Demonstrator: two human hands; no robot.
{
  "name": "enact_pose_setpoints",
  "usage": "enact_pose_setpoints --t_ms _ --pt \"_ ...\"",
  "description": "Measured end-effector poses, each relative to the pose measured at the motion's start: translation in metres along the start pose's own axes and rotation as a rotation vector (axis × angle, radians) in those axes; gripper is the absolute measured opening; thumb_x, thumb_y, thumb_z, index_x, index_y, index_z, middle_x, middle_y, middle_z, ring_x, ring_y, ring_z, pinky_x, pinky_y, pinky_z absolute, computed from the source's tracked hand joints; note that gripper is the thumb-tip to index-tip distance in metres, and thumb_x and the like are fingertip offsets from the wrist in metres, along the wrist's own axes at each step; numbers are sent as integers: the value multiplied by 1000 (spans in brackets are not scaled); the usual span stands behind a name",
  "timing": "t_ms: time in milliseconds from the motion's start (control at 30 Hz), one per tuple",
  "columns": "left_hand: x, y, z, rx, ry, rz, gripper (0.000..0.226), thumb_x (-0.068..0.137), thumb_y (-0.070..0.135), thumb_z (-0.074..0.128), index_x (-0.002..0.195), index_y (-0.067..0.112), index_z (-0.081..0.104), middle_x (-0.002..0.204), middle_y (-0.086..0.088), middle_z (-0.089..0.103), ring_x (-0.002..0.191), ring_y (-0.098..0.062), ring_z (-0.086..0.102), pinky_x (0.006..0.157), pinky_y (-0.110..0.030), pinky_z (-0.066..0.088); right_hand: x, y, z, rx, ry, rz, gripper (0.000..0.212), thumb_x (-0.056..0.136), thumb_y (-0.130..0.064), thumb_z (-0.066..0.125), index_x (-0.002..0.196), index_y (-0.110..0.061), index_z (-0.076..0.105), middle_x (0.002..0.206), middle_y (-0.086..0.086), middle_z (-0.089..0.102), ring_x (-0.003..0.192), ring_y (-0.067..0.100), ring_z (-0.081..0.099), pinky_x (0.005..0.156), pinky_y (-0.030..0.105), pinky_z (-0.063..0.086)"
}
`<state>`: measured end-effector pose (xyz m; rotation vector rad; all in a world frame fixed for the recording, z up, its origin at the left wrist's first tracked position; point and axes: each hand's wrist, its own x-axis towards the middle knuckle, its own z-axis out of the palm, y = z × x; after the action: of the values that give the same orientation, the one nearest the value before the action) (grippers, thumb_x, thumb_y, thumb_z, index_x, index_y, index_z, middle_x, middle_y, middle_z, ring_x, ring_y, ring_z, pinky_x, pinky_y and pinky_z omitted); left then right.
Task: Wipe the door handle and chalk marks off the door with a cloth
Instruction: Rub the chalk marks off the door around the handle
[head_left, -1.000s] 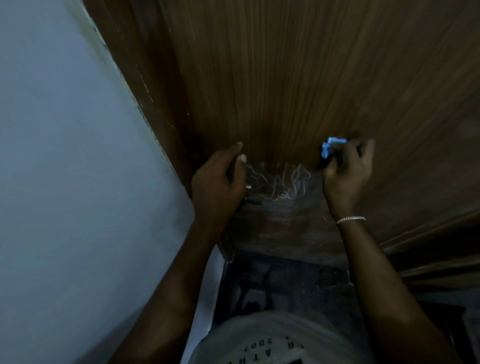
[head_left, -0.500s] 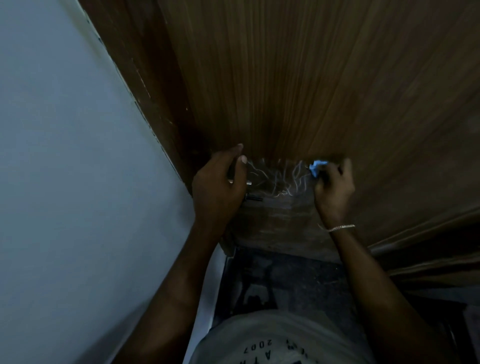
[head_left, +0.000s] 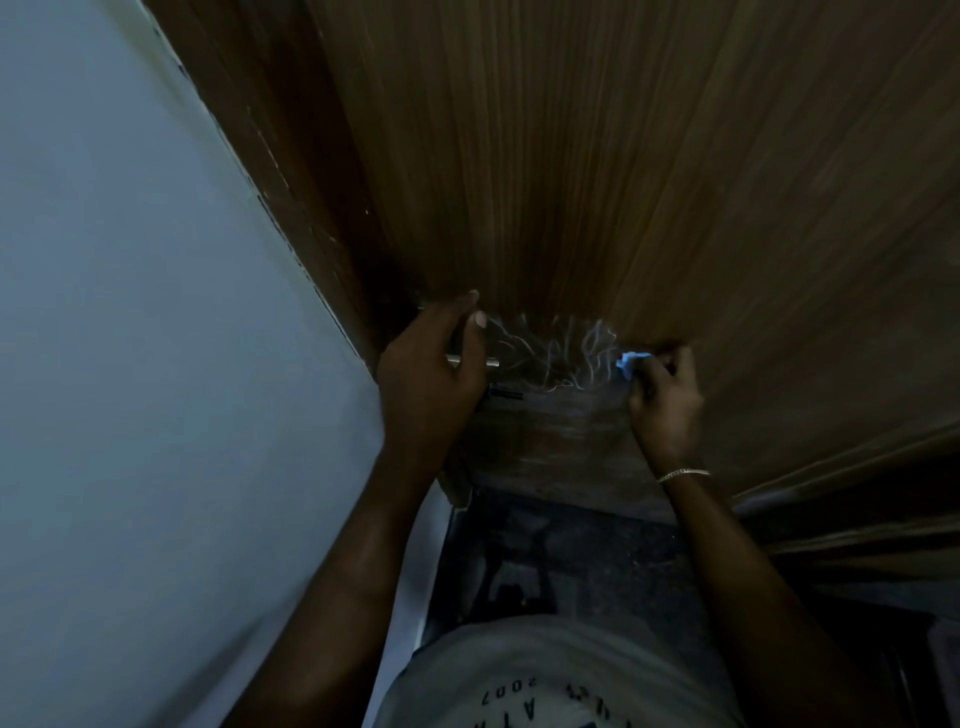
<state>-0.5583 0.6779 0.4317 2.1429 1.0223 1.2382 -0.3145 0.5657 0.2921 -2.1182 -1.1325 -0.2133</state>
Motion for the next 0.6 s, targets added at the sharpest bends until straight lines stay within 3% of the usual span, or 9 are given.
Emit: enact_pose_setpoints --t_ms 133,200,267,367,433,533,600 --pt "-5 -2 1 20 14 -41 27 101 21 61 124 11 71 115 2 74 103 -3 68 86 -13 54 26 -17 -8 63 155 -33 18 90 -18 56 106 -24 62 102 -8 41 82 0 41 68 16 38" --pt "-6 0 2 38 12 -48 27 101 22 60 124 11 71 114 2 74 102 -4 68 85 -9 51 32 -31 1 60 141 -81 21 90 -15 58 110 -22 62 104 -5 43 83 -1 41 69 11 34" --pt "-7 3 3 47 11 -49 28 101 22 60 124 11 70 116 0 73 104 -5 67 86 -7 49 22 -30 13 19 45 -133 26 88 -5 62 112 -14 64 107 5 50 82 6 46 67 16 38" --pt "-13 3 5 85 15 -20 27 101 22 61 124 11 69 121 -1 71 108 -5 65 89 -3 45 0 -5 17 -31 -64 -107 23 86 -2 62 108 -8 66 108 14 54 84 28 59 67 33 52" --pt "-19 -1 5 115 14 -27 28 101 23 61 125 12 69 126 0 68 112 -3 63 90 0 41 3 2 9 19 -50 -82 22 89 -7 60 109 -14 65 107 6 49 84 23 56 69 39 54" --pt "-29 -7 7 140 -23 -79 34 101 30 61 130 15 67 137 2 62 114 5 56 89 3 39 25 -22 5 115 73 -136 15 92 -13 57 105 -17 63 103 -5 44 81 6 47 70 12 44" --pt "-34 -9 11 157 -48 -91 38 100 36 60 132 18 65 144 4 58 122 3 54 94 0 41 35 -42 10 151 72 -196 13 93 -15 53 104 -16 61 102 -7 41 80 2 43 71 5 36"
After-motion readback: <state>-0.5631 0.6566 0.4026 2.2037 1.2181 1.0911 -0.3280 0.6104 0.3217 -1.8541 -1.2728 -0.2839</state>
